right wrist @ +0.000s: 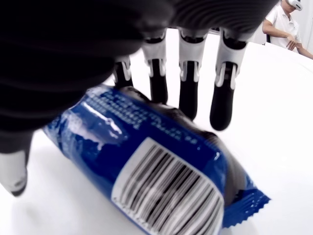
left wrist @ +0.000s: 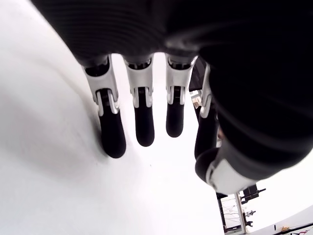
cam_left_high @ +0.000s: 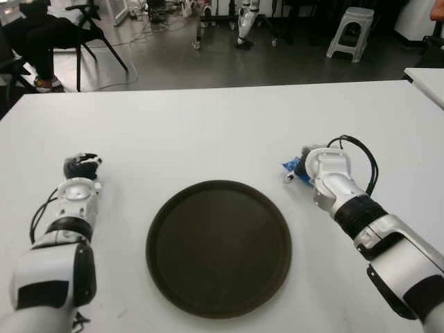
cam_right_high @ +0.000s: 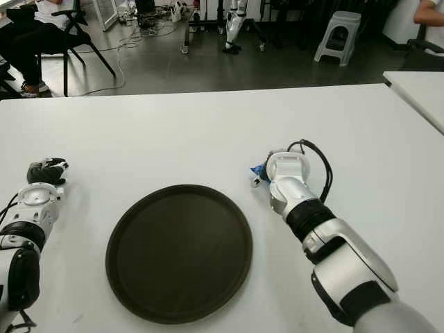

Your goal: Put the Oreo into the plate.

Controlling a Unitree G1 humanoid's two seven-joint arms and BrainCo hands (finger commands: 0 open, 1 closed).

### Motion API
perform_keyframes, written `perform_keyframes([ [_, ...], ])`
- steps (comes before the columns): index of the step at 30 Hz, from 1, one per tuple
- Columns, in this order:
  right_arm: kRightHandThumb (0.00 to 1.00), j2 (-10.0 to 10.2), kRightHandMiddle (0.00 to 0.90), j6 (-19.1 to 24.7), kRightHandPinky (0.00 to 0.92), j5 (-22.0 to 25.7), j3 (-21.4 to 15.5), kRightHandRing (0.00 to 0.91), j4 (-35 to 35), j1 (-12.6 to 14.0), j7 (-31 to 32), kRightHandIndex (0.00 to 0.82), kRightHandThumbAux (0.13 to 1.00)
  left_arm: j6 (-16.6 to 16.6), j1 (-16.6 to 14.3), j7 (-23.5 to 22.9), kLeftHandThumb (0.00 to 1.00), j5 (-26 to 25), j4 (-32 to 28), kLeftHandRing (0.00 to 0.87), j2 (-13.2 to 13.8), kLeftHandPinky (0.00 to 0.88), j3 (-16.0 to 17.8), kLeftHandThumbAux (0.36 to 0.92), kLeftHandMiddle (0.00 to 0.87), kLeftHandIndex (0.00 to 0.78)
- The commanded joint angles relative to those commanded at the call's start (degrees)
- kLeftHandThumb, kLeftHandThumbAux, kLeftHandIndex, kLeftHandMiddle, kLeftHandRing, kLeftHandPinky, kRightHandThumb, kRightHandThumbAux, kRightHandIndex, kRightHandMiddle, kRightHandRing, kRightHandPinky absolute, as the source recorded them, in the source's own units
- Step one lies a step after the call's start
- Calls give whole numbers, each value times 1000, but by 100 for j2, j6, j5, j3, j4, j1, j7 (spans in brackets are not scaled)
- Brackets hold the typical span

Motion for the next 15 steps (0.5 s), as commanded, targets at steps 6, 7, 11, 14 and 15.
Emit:
perform_keyframes([
  [6,0,12,271,-56,374,9,40,272,127,-54,-24,290,507,33,-6,15,678,-6,6,222,9,254,8,723,201,399],
  [7,0,10,268,-67,356,5,45,269,140,-56,-39,286,504,36,-7,18,678,-16,7,222,7,256,18,723,200,399],
  [11,0,5,254,-142,301,17,33,250,233,-53,-193,267,490,33,-6,19,678,-36,5,215,6,236,40,723,193,399],
  [14,0,12,248,-159,293,25,25,239,268,-53,-258,260,488,32,-4,8,677,-36,4,213,11,230,42,723,194,399],
  [15,0,17,247,-155,293,33,16,238,281,-53,-278,259,488,36,-5,5,677,-34,4,213,13,229,40,723,194,399],
])
